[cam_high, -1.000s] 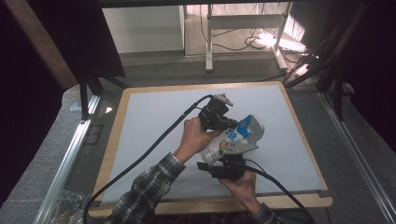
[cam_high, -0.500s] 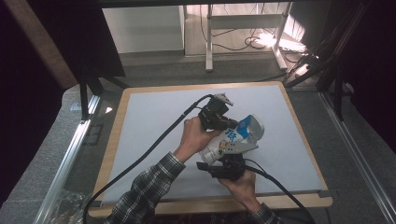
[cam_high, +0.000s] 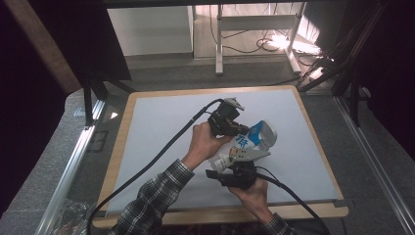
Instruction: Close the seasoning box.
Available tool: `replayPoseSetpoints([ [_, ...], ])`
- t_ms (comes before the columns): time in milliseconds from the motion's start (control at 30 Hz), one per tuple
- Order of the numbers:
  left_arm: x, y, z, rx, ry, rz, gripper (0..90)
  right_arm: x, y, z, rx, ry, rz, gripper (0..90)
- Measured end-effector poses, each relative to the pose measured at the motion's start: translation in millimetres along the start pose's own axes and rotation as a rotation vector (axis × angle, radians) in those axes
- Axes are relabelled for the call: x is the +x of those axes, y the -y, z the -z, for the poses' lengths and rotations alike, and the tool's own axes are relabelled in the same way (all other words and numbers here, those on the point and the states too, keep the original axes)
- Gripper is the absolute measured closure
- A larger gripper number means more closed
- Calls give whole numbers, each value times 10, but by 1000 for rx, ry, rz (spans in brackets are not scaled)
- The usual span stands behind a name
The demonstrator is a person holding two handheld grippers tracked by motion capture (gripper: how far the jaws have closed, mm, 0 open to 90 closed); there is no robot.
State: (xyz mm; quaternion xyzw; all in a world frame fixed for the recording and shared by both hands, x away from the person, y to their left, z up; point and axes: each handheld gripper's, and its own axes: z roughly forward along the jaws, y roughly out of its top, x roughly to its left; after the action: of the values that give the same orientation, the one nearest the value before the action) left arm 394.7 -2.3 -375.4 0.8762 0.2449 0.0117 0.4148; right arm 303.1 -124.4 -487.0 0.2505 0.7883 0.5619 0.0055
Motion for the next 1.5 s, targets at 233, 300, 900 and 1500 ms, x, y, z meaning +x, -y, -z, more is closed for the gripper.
replayPoseSetpoints([
  [233,9,-4,-2,1,-2,2,900,-1,-6,-3,0,0,2,535],
  [300,12,-5,-1,3,-1,3,900,0,-8,-3,0,0,3,535],
  [900,-18,-50,-20,22,-13,-9,900,7,-23,13,-3,4,1,536],
  [1500,-15,-73,-23,41,-16,-20,900,5,-27,17,-9,-2,-4,535],
])
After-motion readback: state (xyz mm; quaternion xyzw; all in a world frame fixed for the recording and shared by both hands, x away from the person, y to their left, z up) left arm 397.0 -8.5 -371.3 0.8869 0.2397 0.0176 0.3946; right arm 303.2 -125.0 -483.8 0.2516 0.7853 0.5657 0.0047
